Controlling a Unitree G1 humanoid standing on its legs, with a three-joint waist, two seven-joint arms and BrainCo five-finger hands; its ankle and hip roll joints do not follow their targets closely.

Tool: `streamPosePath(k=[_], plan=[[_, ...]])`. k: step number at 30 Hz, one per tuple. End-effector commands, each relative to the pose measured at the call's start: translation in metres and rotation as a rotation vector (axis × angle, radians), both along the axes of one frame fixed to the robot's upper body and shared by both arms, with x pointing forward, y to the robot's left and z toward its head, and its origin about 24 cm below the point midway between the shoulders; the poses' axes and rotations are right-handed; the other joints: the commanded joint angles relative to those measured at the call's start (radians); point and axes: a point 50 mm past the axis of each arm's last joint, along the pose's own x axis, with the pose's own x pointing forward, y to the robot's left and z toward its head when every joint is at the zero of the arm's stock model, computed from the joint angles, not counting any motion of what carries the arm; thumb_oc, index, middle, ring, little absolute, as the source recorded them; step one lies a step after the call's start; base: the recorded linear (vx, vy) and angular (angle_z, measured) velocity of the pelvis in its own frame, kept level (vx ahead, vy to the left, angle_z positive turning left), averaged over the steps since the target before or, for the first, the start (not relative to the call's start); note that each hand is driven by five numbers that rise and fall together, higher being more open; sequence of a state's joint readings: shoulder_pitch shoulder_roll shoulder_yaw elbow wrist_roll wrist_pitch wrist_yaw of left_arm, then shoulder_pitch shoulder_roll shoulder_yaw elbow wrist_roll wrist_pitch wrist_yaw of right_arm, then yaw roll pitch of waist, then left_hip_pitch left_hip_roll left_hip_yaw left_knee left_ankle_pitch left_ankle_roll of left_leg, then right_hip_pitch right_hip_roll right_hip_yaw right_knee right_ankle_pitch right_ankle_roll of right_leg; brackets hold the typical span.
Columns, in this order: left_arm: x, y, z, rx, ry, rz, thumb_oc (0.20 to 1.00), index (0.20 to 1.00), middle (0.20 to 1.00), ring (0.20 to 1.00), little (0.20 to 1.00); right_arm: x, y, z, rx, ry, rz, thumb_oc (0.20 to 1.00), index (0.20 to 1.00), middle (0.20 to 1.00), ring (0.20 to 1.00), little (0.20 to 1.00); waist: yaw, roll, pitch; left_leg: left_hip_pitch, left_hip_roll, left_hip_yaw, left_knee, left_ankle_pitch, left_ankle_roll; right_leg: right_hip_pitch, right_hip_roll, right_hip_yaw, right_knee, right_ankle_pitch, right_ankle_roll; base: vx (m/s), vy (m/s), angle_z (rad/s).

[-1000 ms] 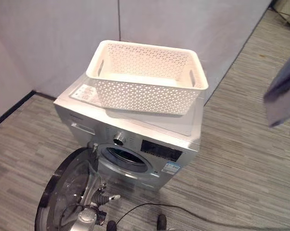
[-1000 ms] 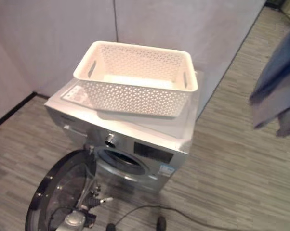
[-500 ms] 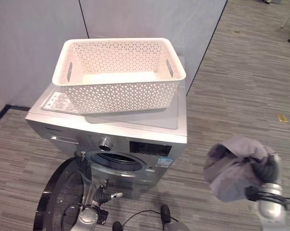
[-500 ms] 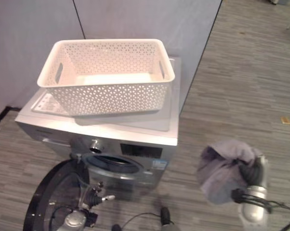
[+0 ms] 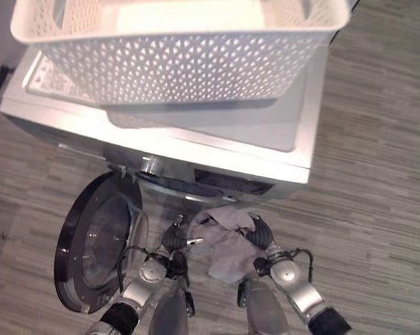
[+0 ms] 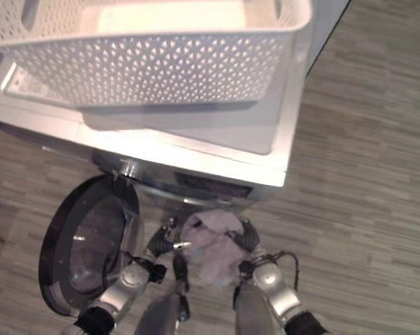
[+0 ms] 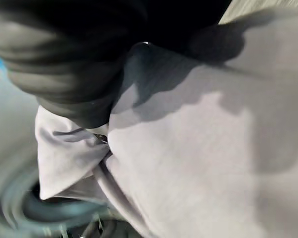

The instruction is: Grab the laundry basket,head to the washer,open it,put in the laundry and shut it.

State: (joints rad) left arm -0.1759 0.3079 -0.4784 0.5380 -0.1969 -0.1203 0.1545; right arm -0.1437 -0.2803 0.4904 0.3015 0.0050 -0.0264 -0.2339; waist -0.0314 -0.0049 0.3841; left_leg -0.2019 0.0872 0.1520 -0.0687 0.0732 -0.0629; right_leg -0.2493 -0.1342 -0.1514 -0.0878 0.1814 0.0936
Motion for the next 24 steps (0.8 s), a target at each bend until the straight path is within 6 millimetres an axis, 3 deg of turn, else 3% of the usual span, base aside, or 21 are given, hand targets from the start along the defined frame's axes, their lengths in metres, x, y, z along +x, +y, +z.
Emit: streamPosePath(k=[1,7,12,16,18,21,24], plan=[[0.005,-0.006,-0.001,-0.072,0.011,0.036,1.0,1.0,1.0,1.0,1.0,0.013,0.01,0.028,0.084,-0.139,0.017,0.2,0.2,0.2,0.2,0.2,0.016,0.026,-0.01,-0.075,0.031,-0.06,-0.01,0.045,-0.006,0.052,-0.046,-0.029,0.107,-0.169,0.043,-0.05,0.017,0.15],[0.013,-0.024,0.002,-0.189,0.052,0.006,1.0,1.0,1.0,1.0,1.0,0.029,0.024,0.052,0.072,-0.234,0.05,0.2,0.2,0.2,0.2,0.2,0.025,0.026,0.025,-0.132,0.026,-0.065,0.005,0.055,-0.011,0.02,-0.05,-0.042,0.105,-0.159,0.044,-0.04,0.009,0.08],[0.032,-0.044,0.02,-0.242,-0.003,0.009,1.0,1.0,1.0,1.0,1.0,0.051,0.043,0.102,0.13,-0.43,0.038,0.2,0.2,0.2,0.2,0.2,0.041,0.02,0.055,-0.194,0.012,-0.072,0.029,0.057,-0.02,-0.006,-0.06,-0.063,0.106,-0.155,0.043,-0.02,-0.008,0.22],[0.061,-0.052,0.05,-0.292,-0.121,0.112,1.0,1.0,1.0,1.0,1.0,0.058,0.059,0.123,0.159,-0.511,0.031,0.2,0.2,0.2,0.2,0.2,0.05,0.016,0.074,-0.238,0.011,-0.08,0.039,0.065,-0.032,-0.03,-0.069,-0.085,0.116,-0.155,0.042,-0.01,-0.044,0.16],[0.066,-0.052,0.057,-0.299,-0.147,0.12,1.0,1.0,1.0,1.0,1.0,0.059,0.062,0.125,0.156,-0.521,0.034,0.2,0.2,0.2,0.2,0.2,0.051,0.016,0.079,-0.248,0.011,-0.08,0.043,0.066,-0.035,-0.034,-0.07,-0.092,0.12,-0.156,0.041,0.0,-0.034,0.26],[0.084,-0.055,0.089,-0.286,-0.28,0.126,1.0,1.0,1.0,1.0,1.0,0.062,0.078,0.132,0.184,-0.533,0.06,0.2,0.2,0.2,0.2,0.2,0.058,0.013,0.089,-0.28,0.011,-0.078,0.044,0.071,-0.043,-0.051,-0.068,-0.103,0.117,-0.154,0.042,0.0,-0.012,0.09],[0.091,-0.058,0.103,-0.277,-0.334,0.126,1.0,1.0,1.0,1.0,1.0,0.063,0.086,0.136,0.217,-0.532,0.071,0.2,0.2,0.2,0.2,0.2,0.058,0.008,0.092,-0.288,0.012,-0.076,0.042,0.074,-0.045,-0.059,-0.068,-0.107,0.115,-0.151,0.043,0.0,-0.001,0.04]])
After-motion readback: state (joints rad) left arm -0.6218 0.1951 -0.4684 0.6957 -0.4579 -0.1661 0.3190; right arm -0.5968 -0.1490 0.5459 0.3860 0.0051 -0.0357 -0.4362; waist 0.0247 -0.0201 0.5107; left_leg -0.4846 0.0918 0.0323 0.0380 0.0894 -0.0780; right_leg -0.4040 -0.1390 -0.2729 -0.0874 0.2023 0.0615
